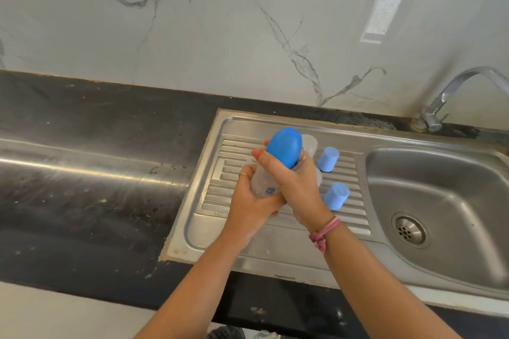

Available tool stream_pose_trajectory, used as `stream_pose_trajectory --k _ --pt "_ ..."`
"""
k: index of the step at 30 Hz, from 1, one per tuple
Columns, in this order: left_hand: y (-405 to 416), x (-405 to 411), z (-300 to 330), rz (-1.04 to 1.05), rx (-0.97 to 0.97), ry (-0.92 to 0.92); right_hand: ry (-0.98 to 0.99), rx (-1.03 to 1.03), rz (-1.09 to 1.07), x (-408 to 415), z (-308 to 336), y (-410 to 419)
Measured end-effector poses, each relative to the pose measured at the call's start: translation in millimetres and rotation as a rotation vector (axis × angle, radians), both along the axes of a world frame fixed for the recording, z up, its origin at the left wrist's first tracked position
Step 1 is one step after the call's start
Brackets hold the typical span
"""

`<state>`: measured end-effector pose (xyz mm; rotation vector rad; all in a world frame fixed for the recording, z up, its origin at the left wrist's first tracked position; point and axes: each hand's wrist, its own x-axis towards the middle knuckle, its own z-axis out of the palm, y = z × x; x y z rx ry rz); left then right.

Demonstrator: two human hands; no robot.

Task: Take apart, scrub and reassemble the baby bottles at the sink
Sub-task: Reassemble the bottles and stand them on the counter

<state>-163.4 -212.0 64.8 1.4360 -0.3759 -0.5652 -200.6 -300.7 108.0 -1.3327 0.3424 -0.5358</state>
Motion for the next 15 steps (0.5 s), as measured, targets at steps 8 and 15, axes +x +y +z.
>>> stream_pose_trajectory --k 8,15 --pt "60 90 -10 0.085 -0.066 0.089 0.261 -0.183 0.334 77 -21 44" --pt "110 176 -20 0.080 0.076 0.015 0.289 -0.315 0.303 154 -35 79"
